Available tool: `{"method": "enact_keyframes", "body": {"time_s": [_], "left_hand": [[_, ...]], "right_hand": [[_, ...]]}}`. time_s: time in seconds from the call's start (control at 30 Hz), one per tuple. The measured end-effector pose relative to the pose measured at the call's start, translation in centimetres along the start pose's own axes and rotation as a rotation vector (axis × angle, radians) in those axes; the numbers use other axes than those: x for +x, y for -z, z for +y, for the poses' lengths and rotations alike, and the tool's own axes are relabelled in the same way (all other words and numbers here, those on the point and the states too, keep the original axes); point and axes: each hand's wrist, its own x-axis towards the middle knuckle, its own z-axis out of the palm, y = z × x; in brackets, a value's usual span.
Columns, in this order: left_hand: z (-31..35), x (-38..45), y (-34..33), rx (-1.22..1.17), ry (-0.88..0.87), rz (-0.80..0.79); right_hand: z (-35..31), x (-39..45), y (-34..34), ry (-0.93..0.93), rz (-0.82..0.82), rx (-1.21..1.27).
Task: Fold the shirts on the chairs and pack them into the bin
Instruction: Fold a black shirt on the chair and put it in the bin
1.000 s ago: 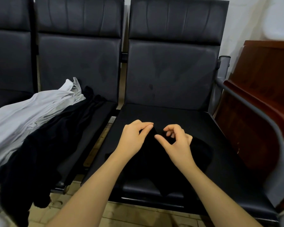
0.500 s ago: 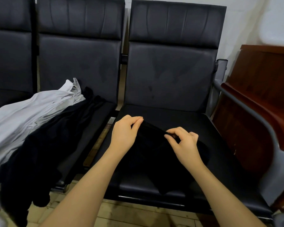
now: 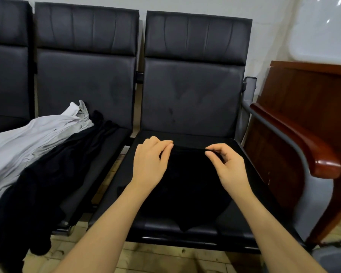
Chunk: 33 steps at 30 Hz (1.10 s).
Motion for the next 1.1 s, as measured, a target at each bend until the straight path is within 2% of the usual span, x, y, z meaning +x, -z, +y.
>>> {"method": "enact_keyframes", "body": {"time_s": [0.07,0.13,0.2,0.27,0.43,0.6,0.7,0.93,1.1], "left_hand": [[0.7,-0.4,-0.5,0.082,-0.109,-0.051],[2.1,-1.0,-0.8,0.007,-0.125,-0.231],[3.3,-1.9,-1.5,-0.136,-0.025,-0.431],[3.7,-2.6,-2.4,-0.274,0.125,-0.496],[4.2,-2.1,-2.6,-0.496,0.222,-0.259],[2.8,-0.9,-1.6,-0.499,0.324,-0.076],[1.5,-0.7,-1.1,-0.448,0.389,-0.017],[1.4,-1.0,-0.3,-0.378,0.315,-0.051],[3.0,-1.4,0.0,-0.392,0.222,-0.096]], "right_hand": [[-0.1,-0.3,0.4,0.052,0.016,-0.036],[-0.3,-0.6,0.6,0.1,0.013,-0.041],[-0.4,-0.7,0.9,0.106,-0.003,-0.049],[-0.3,-0.8,1.3,0.089,-0.005,-0.015],[0.4,-1.0,2.1,0.003,-0.049,0.092],[1.7,-1.8,2.4,-0.13,-0.237,0.109],[2.2,-2.1,2.7,-0.165,-0.196,0.107],[1.7,-2.4,3.4,-0.164,-0.014,0.125],[0.7,-2.6,4.5,-0.163,0.074,0.241]]}}
